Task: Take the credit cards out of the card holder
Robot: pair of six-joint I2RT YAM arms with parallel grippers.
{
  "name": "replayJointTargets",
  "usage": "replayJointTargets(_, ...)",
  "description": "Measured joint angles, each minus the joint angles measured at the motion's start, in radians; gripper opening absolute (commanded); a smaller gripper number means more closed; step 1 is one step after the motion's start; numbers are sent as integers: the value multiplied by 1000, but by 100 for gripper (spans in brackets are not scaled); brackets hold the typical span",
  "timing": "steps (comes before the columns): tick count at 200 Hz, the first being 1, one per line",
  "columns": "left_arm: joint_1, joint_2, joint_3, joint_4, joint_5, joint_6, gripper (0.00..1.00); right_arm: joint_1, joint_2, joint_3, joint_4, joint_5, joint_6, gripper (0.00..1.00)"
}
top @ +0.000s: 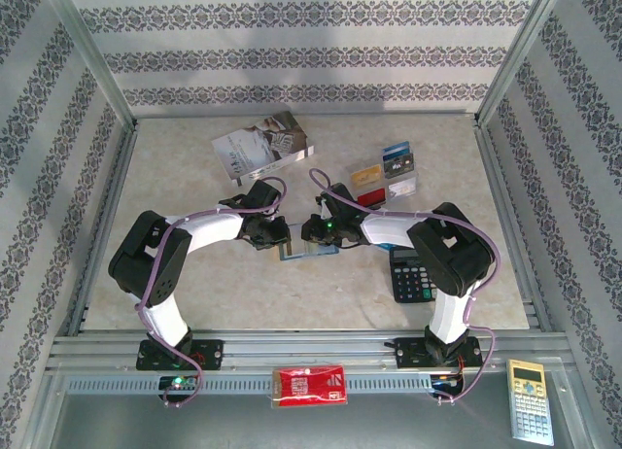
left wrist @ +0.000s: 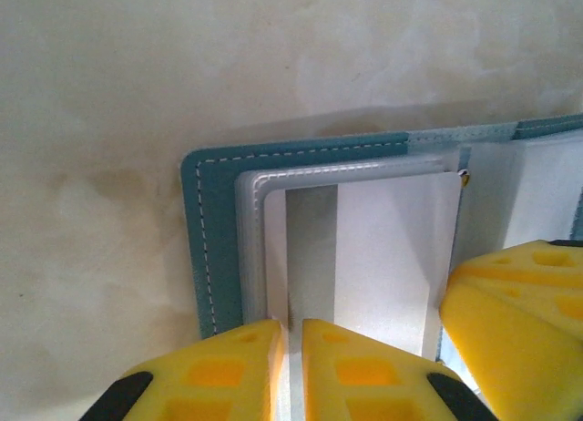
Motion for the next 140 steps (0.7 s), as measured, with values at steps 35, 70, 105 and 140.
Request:
replayJointTargets(35, 0, 0, -4, 5, 0, 0, 15, 0, 8, 0, 3, -9, 0, 16)
replayJointTargets(70, 0, 0, -4, 7, 1, 0, 15, -7, 16, 0, 19, -27, 1, 15)
replayJointTargets(105, 0, 0, -8, 11, 1, 0, 15, -11, 18, 0, 31, -37, 1, 12)
replayJointTargets(140, 0, 0, -8, 11, 1, 0, 15, -13, 18, -1, 39, -43, 1, 9)
